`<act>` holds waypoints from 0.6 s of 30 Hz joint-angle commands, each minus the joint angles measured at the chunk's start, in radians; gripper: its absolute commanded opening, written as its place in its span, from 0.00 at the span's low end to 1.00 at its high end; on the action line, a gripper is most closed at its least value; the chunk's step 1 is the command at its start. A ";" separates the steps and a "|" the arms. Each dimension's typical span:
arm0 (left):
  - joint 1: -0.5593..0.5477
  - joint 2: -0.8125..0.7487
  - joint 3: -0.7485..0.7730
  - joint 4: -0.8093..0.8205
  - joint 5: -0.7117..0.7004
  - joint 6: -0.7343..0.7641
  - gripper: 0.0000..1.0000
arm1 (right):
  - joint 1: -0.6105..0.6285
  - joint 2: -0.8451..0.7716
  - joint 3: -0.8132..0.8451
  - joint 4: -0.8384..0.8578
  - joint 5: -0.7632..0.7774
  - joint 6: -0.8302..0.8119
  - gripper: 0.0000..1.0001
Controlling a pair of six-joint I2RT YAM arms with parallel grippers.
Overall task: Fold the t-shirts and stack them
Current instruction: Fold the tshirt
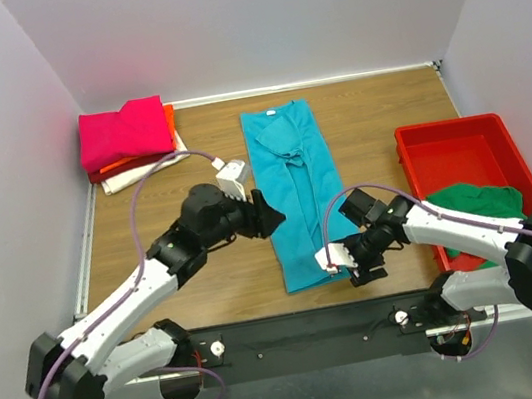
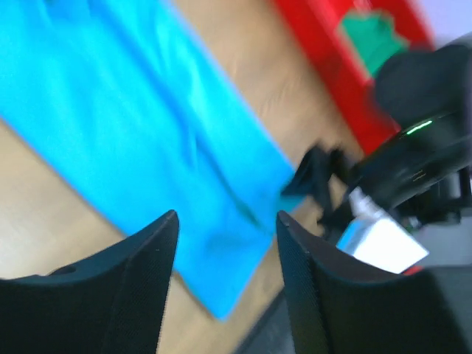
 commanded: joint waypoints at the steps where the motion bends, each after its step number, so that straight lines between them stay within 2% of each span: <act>1: -0.002 -0.119 0.057 0.075 -0.132 0.328 0.66 | 0.014 -0.002 -0.045 0.044 0.094 -0.026 0.75; 4: -0.002 -0.203 0.039 0.161 -0.167 0.460 0.96 | 0.015 -0.005 -0.072 0.098 0.125 -0.010 0.72; 5: -0.002 -0.225 -0.003 0.188 -0.167 0.540 0.98 | 0.017 -0.005 -0.080 0.111 0.143 -0.001 0.70; 8: 0.000 -0.283 -0.075 0.277 -0.131 0.690 0.98 | 0.020 -0.002 -0.106 0.164 0.169 0.003 0.68; 11: -0.002 -0.277 -0.107 0.236 -0.005 0.839 0.98 | 0.021 0.003 -0.117 0.182 0.175 0.010 0.64; 14: -0.017 -0.262 -0.144 0.123 0.102 1.056 0.98 | 0.021 0.000 -0.144 0.228 0.213 0.025 0.47; 15: -0.029 -0.265 -0.167 0.060 0.101 1.164 0.98 | 0.021 -0.005 -0.152 0.246 0.221 0.026 0.47; 16: -0.072 -0.273 -0.184 0.047 0.079 1.204 0.98 | 0.021 -0.013 -0.164 0.251 0.226 0.025 0.46; 18: -0.113 -0.286 -0.236 0.027 0.032 1.276 0.98 | 0.021 -0.028 -0.172 0.263 0.229 0.042 0.35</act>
